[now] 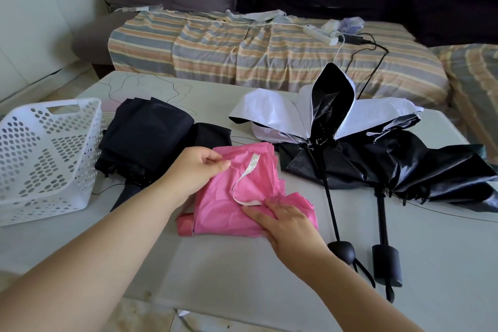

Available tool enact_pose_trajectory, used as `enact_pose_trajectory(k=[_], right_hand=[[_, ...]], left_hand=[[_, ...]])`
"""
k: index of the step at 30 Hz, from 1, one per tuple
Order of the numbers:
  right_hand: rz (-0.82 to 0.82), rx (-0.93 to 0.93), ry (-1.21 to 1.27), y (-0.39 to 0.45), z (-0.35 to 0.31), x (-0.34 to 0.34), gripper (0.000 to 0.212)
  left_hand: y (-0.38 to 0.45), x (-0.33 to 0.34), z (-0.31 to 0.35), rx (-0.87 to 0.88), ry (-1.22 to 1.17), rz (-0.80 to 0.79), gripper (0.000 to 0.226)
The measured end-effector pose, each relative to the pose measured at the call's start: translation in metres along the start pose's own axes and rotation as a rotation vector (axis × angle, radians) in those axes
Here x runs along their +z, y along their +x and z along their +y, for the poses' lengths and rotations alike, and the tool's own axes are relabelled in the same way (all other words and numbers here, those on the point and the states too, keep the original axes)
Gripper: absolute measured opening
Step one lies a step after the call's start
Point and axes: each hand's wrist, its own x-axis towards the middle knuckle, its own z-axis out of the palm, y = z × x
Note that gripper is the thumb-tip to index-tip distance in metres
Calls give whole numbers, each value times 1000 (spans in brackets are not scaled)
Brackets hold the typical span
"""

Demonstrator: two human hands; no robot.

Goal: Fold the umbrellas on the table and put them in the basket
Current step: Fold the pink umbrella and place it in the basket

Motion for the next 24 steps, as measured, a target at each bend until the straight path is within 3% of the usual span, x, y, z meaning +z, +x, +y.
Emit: enact_pose_trajectory(k=[6,9,14,21,24], right_hand=[[22,-3,5,0,0,0,99],[17,0,1,0,0,1,102],[7,8,-1,0,1,1,104],[4,14,-4,0,1,1,96],[7,16,-1,0,1,1,96]], left_hand=[[10,5,9,-122,-68,88,18],[10,12,5,-43,90,178,16],[7,12,8,12,60,44,14],[5,11,6,114,248,161,20],[3,8,4,93,117,151,12]])
